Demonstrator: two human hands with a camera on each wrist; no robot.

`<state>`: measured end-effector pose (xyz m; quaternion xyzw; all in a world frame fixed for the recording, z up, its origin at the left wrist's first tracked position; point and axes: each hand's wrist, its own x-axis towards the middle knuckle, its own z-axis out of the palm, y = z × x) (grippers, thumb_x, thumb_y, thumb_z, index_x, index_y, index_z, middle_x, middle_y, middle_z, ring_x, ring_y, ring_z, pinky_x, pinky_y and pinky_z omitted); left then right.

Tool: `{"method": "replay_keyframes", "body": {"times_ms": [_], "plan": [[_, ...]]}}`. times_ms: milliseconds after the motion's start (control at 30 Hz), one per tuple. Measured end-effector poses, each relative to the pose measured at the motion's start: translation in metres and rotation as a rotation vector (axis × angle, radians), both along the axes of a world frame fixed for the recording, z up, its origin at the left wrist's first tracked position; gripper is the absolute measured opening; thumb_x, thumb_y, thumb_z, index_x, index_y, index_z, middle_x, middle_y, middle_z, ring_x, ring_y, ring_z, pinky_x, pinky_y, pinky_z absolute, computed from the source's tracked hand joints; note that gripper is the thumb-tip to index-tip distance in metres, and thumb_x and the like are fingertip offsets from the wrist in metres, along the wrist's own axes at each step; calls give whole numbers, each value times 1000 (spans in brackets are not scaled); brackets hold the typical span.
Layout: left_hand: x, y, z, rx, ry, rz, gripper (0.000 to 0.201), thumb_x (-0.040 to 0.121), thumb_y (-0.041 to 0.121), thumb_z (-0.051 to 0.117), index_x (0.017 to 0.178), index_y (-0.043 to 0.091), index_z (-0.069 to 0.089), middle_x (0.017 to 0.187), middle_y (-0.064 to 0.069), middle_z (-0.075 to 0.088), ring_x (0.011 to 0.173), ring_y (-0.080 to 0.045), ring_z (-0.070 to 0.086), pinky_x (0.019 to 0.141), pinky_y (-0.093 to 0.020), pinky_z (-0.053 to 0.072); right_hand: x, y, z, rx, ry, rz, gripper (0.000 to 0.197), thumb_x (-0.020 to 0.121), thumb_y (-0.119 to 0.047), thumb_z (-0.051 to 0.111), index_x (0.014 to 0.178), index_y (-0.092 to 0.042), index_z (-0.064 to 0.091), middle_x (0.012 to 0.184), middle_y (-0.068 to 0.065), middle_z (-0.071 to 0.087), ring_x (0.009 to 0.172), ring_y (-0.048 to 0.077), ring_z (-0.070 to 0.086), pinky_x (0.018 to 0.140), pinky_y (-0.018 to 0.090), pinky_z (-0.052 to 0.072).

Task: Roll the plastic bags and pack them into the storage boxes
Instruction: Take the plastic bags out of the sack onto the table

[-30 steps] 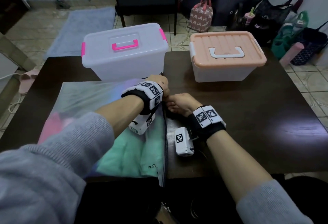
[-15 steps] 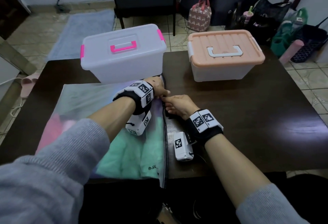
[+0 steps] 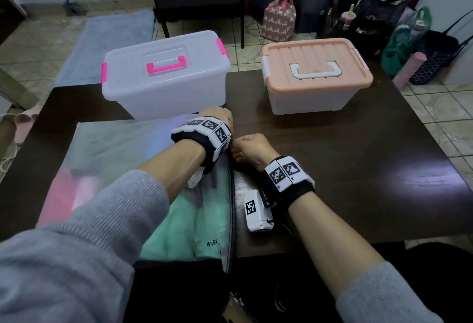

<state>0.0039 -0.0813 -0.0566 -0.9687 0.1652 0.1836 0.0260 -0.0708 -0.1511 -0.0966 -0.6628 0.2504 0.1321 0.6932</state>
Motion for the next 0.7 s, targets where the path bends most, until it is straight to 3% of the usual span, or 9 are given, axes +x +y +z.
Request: {"method": "replay_keyframes", "body": {"times_ms": [100,233,333,433,533,700], "plan": [[9,6,-3,-59,69,8,27,79,11,56,56,9,43,59,-6,42,69,-28,48,55,-28,37,0,5,0,-132,-58,0,35,81,-16,70,54,-12,49,54,4,48,48,12,43,47,20,40],[11,7,-1,-119,83,29,23,77,15,57,58,8,46,62,-10,49,68,-28,50,60,-29,41,6,7,-1,-278,-74,-38,35,74,-24,72,46,-17,53,54,3,56,55,15,50,63,32,47],[8,3,-4,-143,80,50,23,80,11,56,59,7,46,62,-8,49,72,-29,53,60,-29,40,6,0,0,-263,-39,2,35,80,-20,70,50,-14,53,55,3,55,50,13,45,52,22,42],[6,2,-8,-152,56,63,22,78,9,55,58,6,46,72,-14,54,73,-31,53,59,-30,40,3,-5,1,-202,-28,31,35,86,-15,65,54,-11,49,54,4,50,43,10,40,36,13,32],[5,2,-9,-165,26,85,18,77,7,55,61,6,48,77,-14,55,73,-31,54,60,-30,41,4,-4,-1,-186,-19,33,36,87,-14,64,55,-10,48,46,0,50,30,2,37,33,13,29],[1,2,-8,-195,9,92,11,76,6,56,67,5,50,80,-14,54,79,-31,55,64,-31,43,4,-3,-6,-88,10,-8,37,86,-15,66,55,-12,46,36,-5,47,26,1,36,32,13,28]]}}
